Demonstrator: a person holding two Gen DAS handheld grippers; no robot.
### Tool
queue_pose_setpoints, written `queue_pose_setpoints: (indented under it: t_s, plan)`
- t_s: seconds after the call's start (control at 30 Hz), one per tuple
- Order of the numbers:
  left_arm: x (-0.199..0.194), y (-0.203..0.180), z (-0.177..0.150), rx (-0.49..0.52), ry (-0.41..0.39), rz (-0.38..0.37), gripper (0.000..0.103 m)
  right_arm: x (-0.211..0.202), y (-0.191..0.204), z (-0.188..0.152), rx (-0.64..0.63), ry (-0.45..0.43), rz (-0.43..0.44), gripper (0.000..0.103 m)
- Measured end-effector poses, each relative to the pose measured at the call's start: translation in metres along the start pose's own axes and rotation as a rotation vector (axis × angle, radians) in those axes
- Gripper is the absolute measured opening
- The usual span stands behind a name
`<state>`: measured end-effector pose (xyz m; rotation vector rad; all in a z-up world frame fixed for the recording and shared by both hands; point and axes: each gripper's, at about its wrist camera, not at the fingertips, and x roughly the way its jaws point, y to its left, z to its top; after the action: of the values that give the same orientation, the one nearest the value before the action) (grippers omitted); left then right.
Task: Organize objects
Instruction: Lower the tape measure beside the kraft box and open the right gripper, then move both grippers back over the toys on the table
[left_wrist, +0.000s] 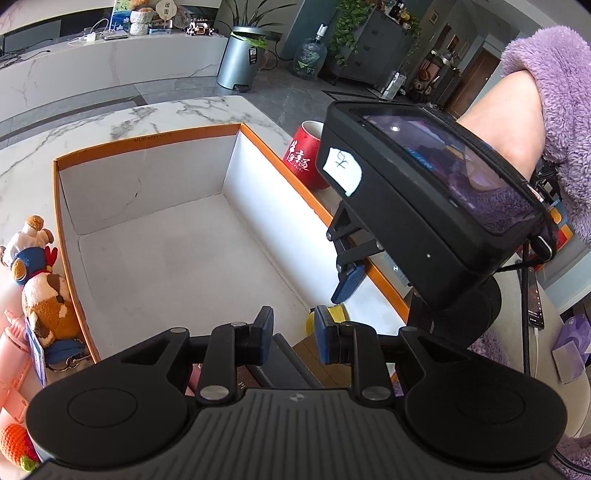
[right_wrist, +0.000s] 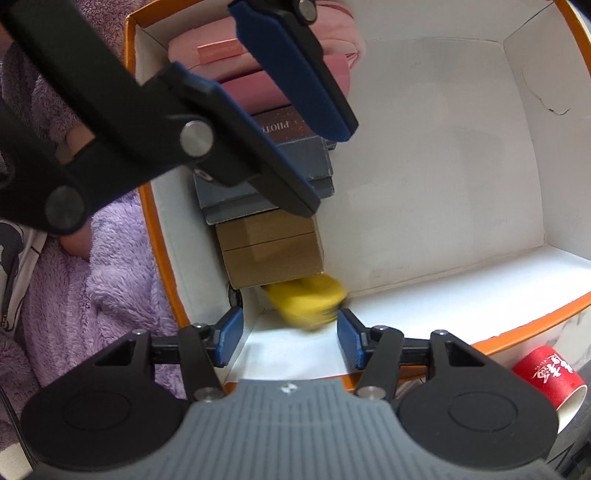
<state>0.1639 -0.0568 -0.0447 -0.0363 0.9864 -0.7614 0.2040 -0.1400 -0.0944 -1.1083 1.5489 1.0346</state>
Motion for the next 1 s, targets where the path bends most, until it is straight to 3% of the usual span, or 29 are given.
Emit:
queue_pose_setpoints:
  t_s: [0.27,0.43,0.47,0.5,0.57,0.8,1.0]
  plan:
    - [0.001,0.002,0.000,-0.011,0.001,0.000,0.028,-0.002,-0.001,-0.007,0.015,-0.011,0.060,0.054]
    - [-0.001,0.003,0.000,-0.013,-0.005,-0.004,0.028,-0.010,-0.007,-0.011,0.038,-0.049,0.038,0.051]
    - [-0.002,0.004,-0.001,-0.014,-0.006,-0.004,0.028,-0.011,-0.008,-0.012,0.049,-0.056,0.031,0.048]
    - [-0.002,0.004,-0.001,-0.015,-0.007,-0.004,0.028,-0.011,-0.009,-0.012,0.052,-0.057,0.019,0.038]
    - [-0.001,0.004,-0.001,-0.020,-0.006,-0.004,0.028,-0.010,-0.009,-0.012,0.049,-0.054,0.000,0.032]
    - [-0.006,0.005,-0.004,-0.019,-0.005,0.004,0.028,-0.015,-0.001,-0.014,0.027,-0.066,0.000,0.031]
    - [-0.029,-0.003,-0.012,0.003,-0.034,0.047,0.028,-0.039,0.016,-0.021,0.028,-0.133,-0.070,0.032]
